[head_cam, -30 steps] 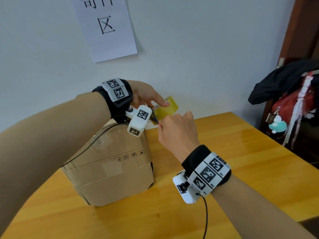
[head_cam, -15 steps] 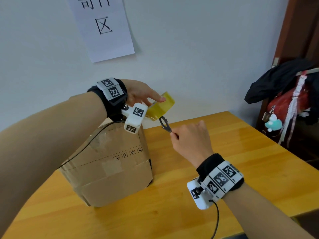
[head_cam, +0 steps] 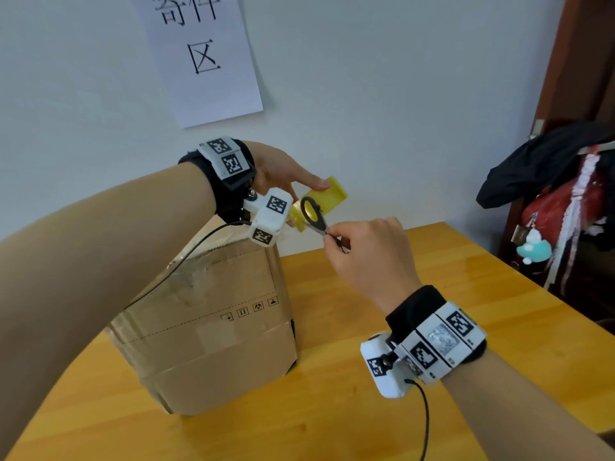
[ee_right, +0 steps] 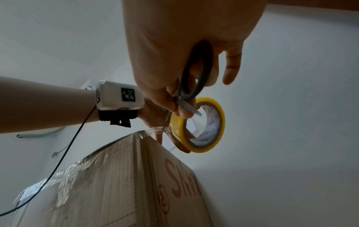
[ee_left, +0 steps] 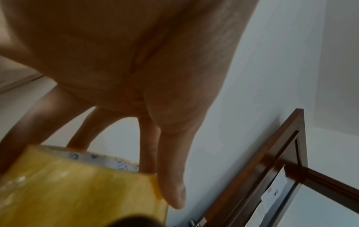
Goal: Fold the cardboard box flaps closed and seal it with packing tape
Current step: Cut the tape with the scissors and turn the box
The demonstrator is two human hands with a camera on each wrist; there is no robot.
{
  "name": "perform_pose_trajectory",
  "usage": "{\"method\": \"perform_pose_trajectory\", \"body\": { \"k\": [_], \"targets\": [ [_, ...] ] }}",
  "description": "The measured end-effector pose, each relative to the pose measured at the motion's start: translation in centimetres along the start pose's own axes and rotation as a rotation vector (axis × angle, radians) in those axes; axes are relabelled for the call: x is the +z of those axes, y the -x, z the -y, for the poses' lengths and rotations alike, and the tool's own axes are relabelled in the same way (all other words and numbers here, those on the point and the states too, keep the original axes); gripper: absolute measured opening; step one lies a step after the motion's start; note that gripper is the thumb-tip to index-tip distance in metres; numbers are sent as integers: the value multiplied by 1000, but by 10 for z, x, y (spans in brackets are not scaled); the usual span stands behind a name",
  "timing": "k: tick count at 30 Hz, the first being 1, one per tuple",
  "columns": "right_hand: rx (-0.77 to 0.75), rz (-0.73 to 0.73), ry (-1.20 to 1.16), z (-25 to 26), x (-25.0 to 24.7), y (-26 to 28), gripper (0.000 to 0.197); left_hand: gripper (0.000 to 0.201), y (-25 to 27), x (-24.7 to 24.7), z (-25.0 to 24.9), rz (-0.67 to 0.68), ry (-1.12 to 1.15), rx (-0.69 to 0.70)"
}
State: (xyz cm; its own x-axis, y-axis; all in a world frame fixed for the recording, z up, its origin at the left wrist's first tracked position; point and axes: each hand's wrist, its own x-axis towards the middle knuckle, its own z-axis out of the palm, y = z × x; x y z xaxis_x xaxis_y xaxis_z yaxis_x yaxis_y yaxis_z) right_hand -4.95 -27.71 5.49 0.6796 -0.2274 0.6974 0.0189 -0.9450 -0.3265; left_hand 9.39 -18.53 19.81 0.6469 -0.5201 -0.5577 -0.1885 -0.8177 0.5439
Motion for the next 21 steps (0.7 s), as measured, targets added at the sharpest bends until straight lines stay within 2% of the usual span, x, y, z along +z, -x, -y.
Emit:
{"method": "perform_pose_trajectory", "body": {
  "k": [5, 12, 14, 18, 21],
  "targets": [
    [53, 58, 3, 4, 9, -12, 30, 81, 0, -7, -3, -12, -42, -13],
    [55, 71, -18, 9, 14, -22, 31, 46, 5, -13, -4, 4, -93, 31],
    [45, 42, -22, 12, 14, -24, 31, 48, 4, -17, -3, 33, -83, 38],
    [22, 22, -40, 18, 15, -27, 31, 66, -3, -17, -3, 44, -84, 37],
    [13, 32, -19, 19, 19, -30, 32, 64, -5, -16, -4, 28, -120, 71]
  ]
}}
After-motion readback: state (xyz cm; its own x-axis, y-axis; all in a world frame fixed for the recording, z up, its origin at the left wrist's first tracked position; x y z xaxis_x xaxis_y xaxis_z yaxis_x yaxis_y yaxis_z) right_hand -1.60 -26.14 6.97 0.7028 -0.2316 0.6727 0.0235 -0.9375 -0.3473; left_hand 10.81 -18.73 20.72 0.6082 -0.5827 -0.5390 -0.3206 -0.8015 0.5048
